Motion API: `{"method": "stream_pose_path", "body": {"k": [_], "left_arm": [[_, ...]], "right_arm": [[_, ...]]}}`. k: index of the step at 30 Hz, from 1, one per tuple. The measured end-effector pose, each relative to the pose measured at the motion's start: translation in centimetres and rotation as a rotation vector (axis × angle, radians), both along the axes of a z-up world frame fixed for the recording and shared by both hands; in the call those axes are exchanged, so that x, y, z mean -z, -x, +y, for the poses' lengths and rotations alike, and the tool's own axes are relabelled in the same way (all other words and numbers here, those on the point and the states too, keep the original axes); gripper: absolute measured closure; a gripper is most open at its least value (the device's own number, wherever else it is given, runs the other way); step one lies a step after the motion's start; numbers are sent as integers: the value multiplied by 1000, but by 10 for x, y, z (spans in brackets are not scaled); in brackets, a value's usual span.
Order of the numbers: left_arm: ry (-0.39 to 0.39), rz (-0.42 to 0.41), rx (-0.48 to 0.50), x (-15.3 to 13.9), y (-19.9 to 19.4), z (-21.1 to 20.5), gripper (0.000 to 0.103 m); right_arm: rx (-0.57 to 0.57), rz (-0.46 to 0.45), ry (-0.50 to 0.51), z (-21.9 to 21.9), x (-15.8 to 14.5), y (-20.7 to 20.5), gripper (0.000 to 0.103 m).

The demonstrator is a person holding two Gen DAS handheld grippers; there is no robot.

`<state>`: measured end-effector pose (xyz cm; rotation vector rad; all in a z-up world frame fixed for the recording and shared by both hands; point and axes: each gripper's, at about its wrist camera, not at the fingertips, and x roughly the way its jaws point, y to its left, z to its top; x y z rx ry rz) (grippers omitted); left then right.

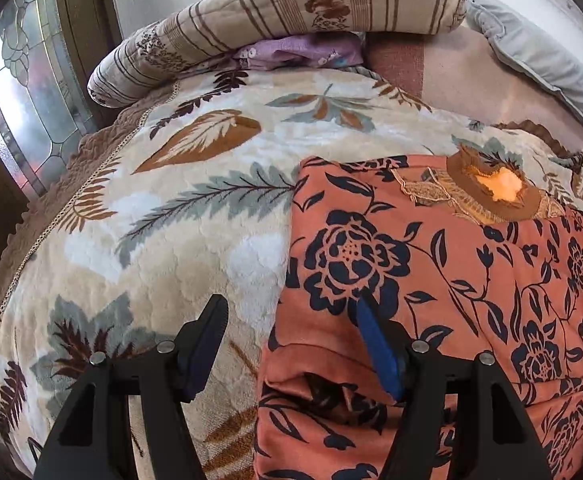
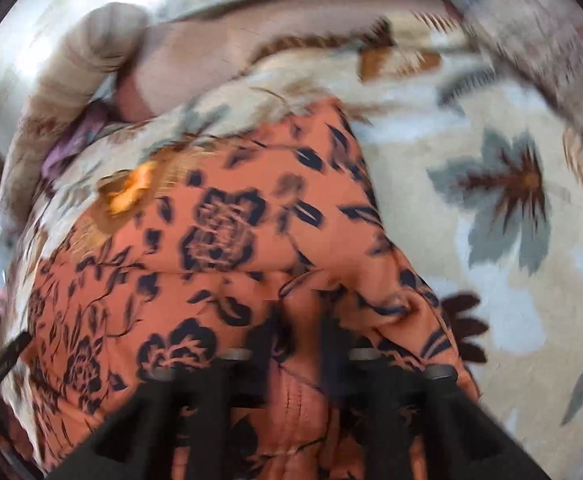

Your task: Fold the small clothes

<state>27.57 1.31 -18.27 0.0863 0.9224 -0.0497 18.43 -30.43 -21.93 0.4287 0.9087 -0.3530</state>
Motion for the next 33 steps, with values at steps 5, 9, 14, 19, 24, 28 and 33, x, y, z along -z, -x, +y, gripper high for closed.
{"method": "stream_pose_path", "body": {"k": [5,9,14,19,24,28,33], "left_arm": [[14,-40,-9,-6,4,0,35],[4,-61,9,-4,5,-8,35],[-63,-6,63,14,4,-27,35],[-46,-21,56,8,3,-24,35],[-61,-19,55,9,4,-23,35],[-103,43,73,23,-1,-28,29],[-49,-36,74,3,6,-23,29]], "right_arm": [[0,-173,83,4,-41,15,94],[62,-237,133,-18,-54,9,94],[92,-154,-66,-69,-14,-21,84],[149,-129,-179,-82,-8,-13,80],[115,-277,-142,-52,-34,13,31],[-32,-38,-137,-18,2,-15,34],[-61,-49,-53,1,-7,-19,35]]}}
